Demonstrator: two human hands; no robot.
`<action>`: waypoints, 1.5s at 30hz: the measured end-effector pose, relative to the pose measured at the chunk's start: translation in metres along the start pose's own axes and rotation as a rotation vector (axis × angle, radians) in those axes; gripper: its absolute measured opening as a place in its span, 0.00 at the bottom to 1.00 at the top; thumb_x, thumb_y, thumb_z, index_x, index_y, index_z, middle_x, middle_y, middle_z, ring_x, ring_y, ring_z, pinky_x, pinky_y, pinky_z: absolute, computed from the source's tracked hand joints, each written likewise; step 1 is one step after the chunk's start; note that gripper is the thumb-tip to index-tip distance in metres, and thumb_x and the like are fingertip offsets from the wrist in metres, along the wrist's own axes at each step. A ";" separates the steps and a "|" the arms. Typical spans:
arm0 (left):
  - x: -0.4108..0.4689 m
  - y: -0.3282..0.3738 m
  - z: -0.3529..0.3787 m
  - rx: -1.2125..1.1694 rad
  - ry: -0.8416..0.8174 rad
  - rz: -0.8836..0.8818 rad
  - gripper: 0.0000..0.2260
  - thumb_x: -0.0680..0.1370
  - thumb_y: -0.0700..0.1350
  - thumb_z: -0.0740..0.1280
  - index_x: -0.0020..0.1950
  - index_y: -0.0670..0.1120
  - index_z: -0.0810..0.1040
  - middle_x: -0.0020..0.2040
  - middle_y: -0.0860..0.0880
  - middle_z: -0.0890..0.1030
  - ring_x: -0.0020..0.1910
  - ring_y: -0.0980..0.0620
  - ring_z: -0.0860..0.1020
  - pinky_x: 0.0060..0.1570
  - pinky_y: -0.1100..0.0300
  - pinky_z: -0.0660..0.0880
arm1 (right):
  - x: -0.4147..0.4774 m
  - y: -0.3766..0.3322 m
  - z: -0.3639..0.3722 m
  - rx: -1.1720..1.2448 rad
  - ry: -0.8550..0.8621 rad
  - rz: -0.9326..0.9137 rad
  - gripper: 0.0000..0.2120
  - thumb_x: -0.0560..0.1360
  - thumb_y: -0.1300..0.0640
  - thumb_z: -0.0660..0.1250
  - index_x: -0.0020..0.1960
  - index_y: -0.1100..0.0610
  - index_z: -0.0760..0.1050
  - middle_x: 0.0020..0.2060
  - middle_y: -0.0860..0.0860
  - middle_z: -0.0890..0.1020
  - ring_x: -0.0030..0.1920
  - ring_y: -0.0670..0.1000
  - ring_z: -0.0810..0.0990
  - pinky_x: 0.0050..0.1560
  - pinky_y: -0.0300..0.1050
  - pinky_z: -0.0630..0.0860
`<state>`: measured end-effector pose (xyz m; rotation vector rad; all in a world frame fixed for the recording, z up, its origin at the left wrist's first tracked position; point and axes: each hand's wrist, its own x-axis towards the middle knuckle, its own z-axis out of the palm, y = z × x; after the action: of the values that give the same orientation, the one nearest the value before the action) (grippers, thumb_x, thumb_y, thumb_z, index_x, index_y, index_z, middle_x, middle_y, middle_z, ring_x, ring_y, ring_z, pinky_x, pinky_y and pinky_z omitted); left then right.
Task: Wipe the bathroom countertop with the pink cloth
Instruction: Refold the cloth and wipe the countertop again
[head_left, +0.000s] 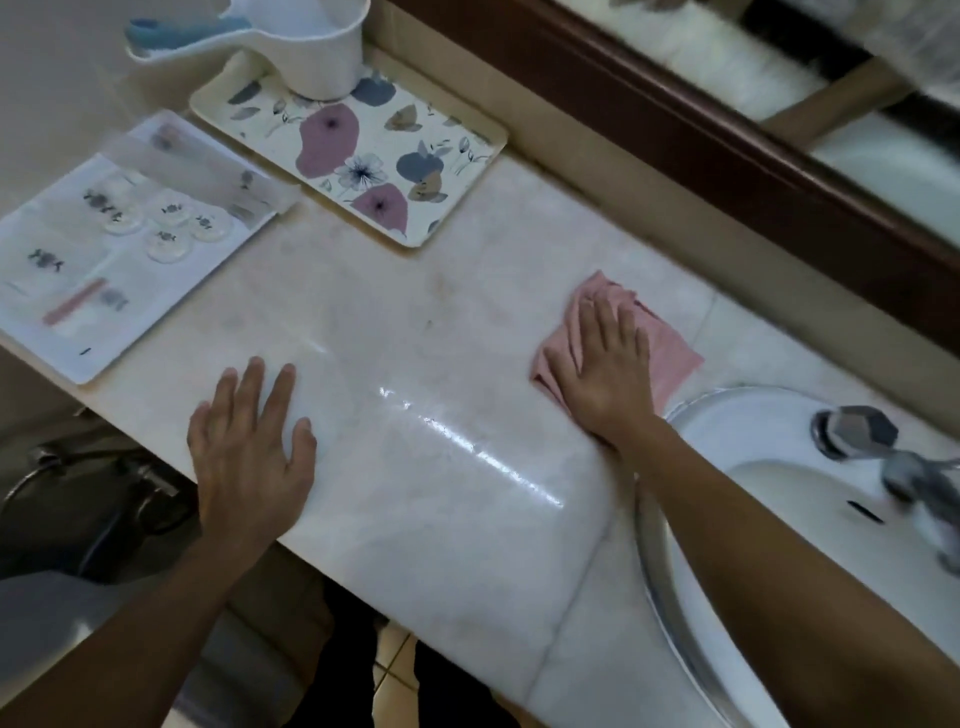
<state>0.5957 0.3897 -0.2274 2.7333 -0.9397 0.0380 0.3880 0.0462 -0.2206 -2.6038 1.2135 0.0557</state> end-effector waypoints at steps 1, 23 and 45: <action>0.000 0.001 0.000 -0.001 -0.002 0.005 0.28 0.82 0.54 0.54 0.82 0.48 0.65 0.82 0.42 0.63 0.81 0.39 0.59 0.76 0.40 0.56 | 0.005 0.021 -0.007 0.006 0.027 0.131 0.37 0.82 0.34 0.50 0.85 0.52 0.49 0.84 0.52 0.52 0.83 0.61 0.48 0.81 0.64 0.48; 0.003 -0.046 -0.037 -0.483 -0.057 -0.269 0.28 0.81 0.48 0.62 0.82 0.47 0.63 0.83 0.46 0.60 0.82 0.47 0.56 0.81 0.53 0.51 | -0.053 -0.210 0.054 -0.088 -0.241 -0.739 0.35 0.82 0.34 0.45 0.85 0.47 0.45 0.84 0.47 0.45 0.84 0.54 0.40 0.82 0.63 0.43; 0.005 -0.150 -0.076 -0.764 -0.332 -0.401 0.29 0.84 0.40 0.63 0.83 0.55 0.60 0.75 0.64 0.72 0.61 0.78 0.72 0.64 0.78 0.64 | -0.030 -0.221 0.054 -0.079 -0.223 -0.705 0.31 0.84 0.35 0.43 0.85 0.44 0.48 0.84 0.46 0.50 0.84 0.52 0.45 0.82 0.62 0.46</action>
<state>0.6956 0.5193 -0.1873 2.1620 -0.3329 -0.7095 0.5396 0.2179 -0.2188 -2.8399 0.1879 0.2474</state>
